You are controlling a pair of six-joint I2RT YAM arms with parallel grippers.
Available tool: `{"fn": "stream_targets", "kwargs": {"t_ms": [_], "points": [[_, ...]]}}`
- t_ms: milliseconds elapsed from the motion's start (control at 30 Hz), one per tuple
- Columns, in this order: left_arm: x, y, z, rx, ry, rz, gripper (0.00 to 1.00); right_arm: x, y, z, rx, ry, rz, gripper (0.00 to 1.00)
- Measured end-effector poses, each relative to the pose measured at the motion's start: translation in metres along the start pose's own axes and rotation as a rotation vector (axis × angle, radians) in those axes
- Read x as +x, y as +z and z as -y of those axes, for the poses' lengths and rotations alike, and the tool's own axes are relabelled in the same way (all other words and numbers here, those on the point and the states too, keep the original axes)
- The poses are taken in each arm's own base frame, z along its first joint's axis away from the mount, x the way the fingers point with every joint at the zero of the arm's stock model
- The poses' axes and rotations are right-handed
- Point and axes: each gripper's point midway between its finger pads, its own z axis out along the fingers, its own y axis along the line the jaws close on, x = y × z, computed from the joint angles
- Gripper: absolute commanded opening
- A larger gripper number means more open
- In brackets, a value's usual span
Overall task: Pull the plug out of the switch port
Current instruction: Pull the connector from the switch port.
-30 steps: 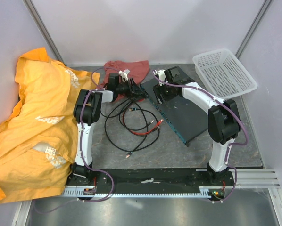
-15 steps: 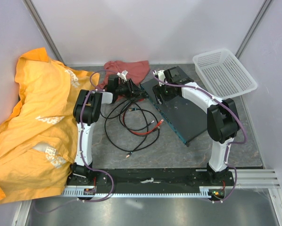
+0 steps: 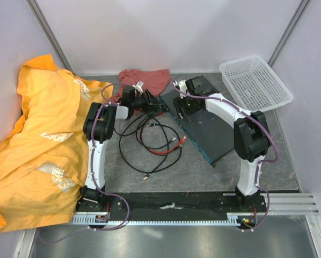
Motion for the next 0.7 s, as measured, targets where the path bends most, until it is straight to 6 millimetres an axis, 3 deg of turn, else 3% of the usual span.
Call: {"fn": "stream_targets", "kwargs": {"t_ms": [33,100,167,267,567,700], "points": [[-0.0001,0.0001,-0.0003,-0.002,-0.004,0.001,0.47,-0.0010,-0.0004,-0.0001,0.000,-0.001,0.002,0.77],[-0.0004,0.0003,-0.0028,-0.017,-0.018,0.006,0.33,-0.0029,-0.0008,-0.0003,0.000,-0.002,0.007,0.77],[-0.0007,0.0001,-0.0031,-0.024,-0.034,0.009,0.12,-0.0040,-0.0011,-0.0008,0.000,-0.003,0.009,0.77],[-0.0025,-0.0025,0.0015,-0.033,-0.041,0.011,0.02,-0.0039,-0.0011,-0.0014,-0.001,-0.004,0.009,0.77],[-0.0044,-0.0040,0.0008,-0.118,-0.034,0.001,0.02,-0.0048,-0.0012,-0.0026,-0.003,-0.007,0.010,0.77],[-0.0054,-0.0055,-0.0005,-0.141,-0.005,0.005,0.06,-0.0048,-0.0012,-0.0026,-0.003,-0.007,0.010,0.77]]}}
